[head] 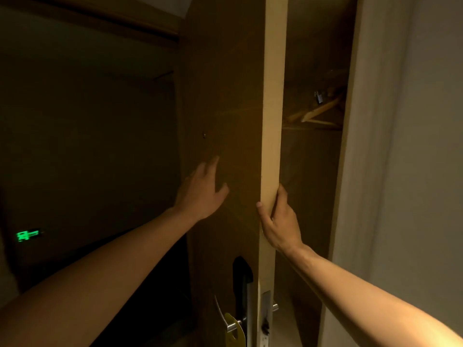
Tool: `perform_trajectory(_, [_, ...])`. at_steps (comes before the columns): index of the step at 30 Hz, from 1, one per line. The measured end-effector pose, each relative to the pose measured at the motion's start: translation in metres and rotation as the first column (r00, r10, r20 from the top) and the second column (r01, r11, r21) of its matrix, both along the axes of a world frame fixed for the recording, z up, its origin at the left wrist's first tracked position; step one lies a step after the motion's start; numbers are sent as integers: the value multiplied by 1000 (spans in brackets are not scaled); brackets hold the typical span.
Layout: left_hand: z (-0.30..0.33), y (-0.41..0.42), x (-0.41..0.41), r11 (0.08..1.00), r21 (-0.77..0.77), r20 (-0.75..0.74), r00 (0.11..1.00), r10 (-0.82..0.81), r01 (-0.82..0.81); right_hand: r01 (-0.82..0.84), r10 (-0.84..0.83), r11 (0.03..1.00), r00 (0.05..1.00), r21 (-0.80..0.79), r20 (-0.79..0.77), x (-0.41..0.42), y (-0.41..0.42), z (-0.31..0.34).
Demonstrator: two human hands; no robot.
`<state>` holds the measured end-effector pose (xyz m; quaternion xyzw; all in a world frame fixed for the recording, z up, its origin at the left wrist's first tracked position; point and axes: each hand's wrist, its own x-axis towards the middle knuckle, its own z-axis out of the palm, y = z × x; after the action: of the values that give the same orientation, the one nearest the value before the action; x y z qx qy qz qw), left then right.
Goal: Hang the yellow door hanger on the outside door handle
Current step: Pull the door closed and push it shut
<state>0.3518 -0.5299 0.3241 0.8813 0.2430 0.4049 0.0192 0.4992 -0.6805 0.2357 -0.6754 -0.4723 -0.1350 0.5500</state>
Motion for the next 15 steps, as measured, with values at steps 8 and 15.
perform_trajectory(8, [-5, 33, -67, 979, -32, 86, 976, 201, -199, -273, 268, 960, 961, 70, 67, -54, 39, -8])
perform_trajectory(15, [-12, 58, -135, 916, -47, 69, 914, 400, -398, -402, 385, 914, 902, 53, 196, -103, 88, -9])
